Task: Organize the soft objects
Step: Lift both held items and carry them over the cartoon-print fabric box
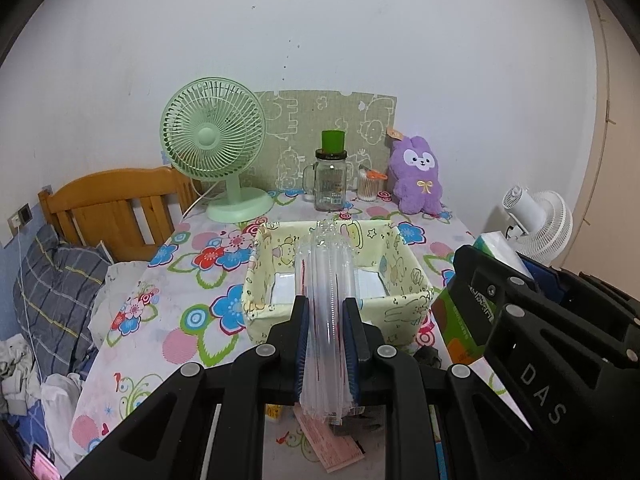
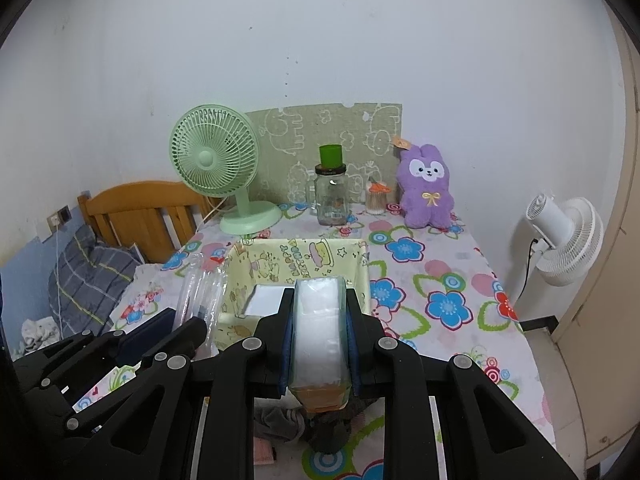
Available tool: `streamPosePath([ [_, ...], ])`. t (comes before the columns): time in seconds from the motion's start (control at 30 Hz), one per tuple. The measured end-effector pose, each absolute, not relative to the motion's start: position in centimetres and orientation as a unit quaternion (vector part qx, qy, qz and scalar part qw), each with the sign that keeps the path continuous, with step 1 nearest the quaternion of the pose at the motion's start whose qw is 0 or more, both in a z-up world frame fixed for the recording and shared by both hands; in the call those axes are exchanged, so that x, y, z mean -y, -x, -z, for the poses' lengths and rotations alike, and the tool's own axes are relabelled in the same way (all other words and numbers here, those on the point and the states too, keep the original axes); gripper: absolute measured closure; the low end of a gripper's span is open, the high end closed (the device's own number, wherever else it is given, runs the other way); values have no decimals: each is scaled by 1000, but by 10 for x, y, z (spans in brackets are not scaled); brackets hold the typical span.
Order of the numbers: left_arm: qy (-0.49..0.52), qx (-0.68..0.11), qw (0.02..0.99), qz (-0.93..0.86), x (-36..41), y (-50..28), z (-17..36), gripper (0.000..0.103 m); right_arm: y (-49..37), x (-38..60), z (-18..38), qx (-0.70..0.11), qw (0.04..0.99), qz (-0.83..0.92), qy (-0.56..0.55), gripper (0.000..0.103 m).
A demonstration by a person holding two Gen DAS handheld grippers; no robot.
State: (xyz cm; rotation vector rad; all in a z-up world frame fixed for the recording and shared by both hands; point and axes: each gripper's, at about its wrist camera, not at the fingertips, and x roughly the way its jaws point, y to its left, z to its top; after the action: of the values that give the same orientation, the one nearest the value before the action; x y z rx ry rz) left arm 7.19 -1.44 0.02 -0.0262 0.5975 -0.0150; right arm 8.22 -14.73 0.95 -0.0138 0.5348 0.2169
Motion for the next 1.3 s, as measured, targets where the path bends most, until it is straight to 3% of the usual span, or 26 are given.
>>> streamPosePath([
  [1.3, 10, -305, 952, -5, 6, -178, 8, 88, -185, 126, -4, -275, 954, -117, 0, 78],
])
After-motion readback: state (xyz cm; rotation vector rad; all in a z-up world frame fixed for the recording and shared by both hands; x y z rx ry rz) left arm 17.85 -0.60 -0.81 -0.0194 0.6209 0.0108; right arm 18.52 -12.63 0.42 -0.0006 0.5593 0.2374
